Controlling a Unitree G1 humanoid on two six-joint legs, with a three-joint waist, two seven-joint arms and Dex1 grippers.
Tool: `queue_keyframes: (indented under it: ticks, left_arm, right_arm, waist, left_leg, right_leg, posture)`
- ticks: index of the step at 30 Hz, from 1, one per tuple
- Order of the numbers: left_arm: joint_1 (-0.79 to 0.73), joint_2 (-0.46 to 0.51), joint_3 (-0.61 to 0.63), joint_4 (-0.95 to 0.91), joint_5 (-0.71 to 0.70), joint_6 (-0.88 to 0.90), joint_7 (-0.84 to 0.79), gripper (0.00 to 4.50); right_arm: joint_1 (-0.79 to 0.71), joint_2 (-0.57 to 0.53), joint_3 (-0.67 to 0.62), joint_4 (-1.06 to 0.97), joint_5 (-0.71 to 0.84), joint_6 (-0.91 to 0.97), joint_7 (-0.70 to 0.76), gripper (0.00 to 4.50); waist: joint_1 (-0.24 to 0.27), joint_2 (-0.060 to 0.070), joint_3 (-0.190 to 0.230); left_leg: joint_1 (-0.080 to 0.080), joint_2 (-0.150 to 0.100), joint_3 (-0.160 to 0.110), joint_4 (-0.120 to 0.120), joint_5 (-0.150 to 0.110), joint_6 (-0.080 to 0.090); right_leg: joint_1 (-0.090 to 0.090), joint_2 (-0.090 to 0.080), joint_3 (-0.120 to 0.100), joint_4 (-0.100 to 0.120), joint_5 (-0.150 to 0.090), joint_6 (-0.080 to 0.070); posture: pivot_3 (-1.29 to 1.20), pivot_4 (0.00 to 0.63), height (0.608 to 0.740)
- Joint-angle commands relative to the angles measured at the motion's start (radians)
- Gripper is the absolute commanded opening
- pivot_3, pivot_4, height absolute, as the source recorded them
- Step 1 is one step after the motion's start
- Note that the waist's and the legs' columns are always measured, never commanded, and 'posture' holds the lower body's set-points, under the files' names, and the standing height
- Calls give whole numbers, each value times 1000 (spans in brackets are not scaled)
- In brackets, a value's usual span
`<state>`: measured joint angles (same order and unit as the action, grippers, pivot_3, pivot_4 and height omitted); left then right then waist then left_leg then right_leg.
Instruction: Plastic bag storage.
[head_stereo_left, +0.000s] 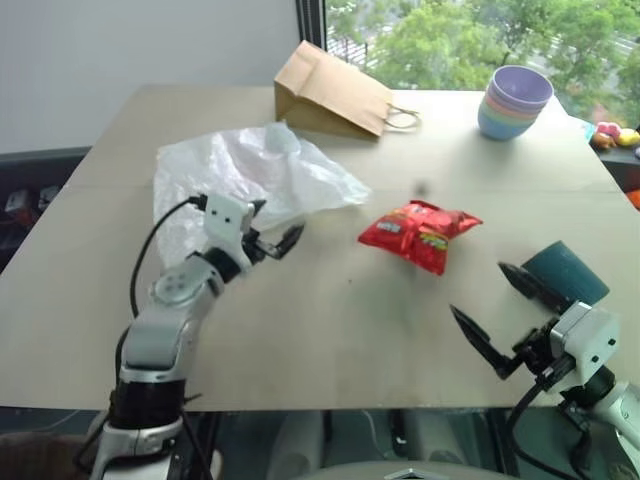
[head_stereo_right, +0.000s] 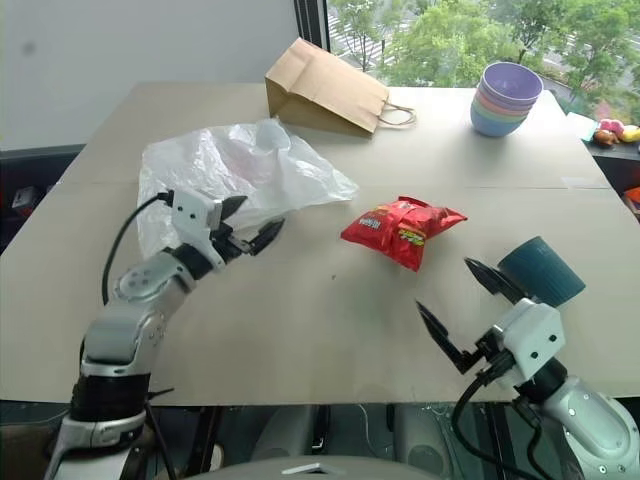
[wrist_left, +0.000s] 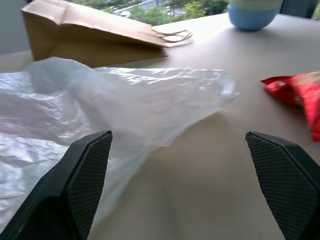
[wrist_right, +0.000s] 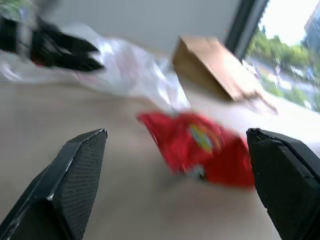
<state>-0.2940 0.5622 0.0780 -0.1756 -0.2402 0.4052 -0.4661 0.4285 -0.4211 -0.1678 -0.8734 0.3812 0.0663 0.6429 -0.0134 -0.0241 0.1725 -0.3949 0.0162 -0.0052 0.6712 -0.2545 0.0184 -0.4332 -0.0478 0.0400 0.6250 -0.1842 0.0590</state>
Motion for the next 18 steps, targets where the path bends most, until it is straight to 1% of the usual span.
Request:
queue_keyframes:
  ticks: [1, 3, 6, 9, 12, 14, 15, 16, 18]
  left_arm:
    - [-62, 56, -35, 82, 122, -78, 4, 4456]
    - [-106, 79, -55, 157, 171, -115, 0, 4456]
    - [-158, 130, -123, 281, 266, -181, -34, 4456]
    - [-195, 157, -169, 370, 334, -245, -53, 4456]
    - [-226, 157, -183, 435, 366, -272, -56, 4456]
    - [-257, 163, -217, 517, 414, -317, -53, 4456]
    - [-272, 161, -226, 551, 428, -336, -53, 3958]
    - [-289, 155, -225, 583, 434, -354, -43, 3635]
    - [-322, 140, -213, 631, 430, -381, -32, 2704]
  right_arm:
    - [-52, -54, 19, -100, 102, 62, -1, 4500]
    - [-78, -87, 25, -129, 153, 97, -1, 4500]
    - [-127, -104, 27, -146, 192, 128, -36, 4500]
    - [-156, -106, 39, -159, 193, 150, -72, 4500]
    - [-164, -109, 57, -169, 180, 163, -92, 4500]
    - [-169, -107, 76, -172, 164, 169, -107, 4500]
    - [-170, -107, 82, -173, 154, 171, -114, 4500]
    - [-170, -108, 86, -172, 148, 172, -119, 4500]
    - [-165, -112, 85, -169, 141, 173, -124, 4500]
  waist:
    - [1, 0, 0]
    - [6, -1, 0]
    - [6, -2, 0]
    - [4, -2, 0]
    - [4, -3, 0]
    - [5, -3, 0]
    - [6, -3, 0]
    - [6, -3, 0]
    - [5, -3, 0]
  left_leg:
    - [0, 0, 0, 0, 0, 0]
    - [0, 0, -1, 0, 0, 0]
    - [-1, -1, -1, 0, 0, 0]
    - [-1, -1, -1, 0, 0, 0]
    - [-1, -1, -1, 0, 0, 0]
    - [-1, -1, -1, 0, 0, 0]
    - [-1, -1, -1, 0, 0, 0]
    - [-1, -1, -1, 0, 0, 0]
    - [-1, -1, -1, 0, 0, 0]
  right_leg:
    - [0, 0, 0, 0, 0, 0]
    - [0, 0, 0, 0, 0, 0]
    - [0, 0, 0, 0, 0, 0]
    - [0, 0, 0, 0, 0, 0]
    - [0, -1, 0, 0, 0, 0]
    - [0, -1, 0, 0, 0, 0]
    - [0, -1, 0, 0, 0, 0]
    - [0, 0, 0, 0, 0, 0]
    - [0, -1, 0, 0, 0, 0]
  posture:
    - [0, 150, 740]
    - [0, 150, 740]
    - [0, 150, 740]
    - [0, 150, 740]
    - [0, 150, 740]
    - [0, 150, 740]
    - [0, 150, 740]
    - [0, 150, 740]
    - [0, 150, 740]
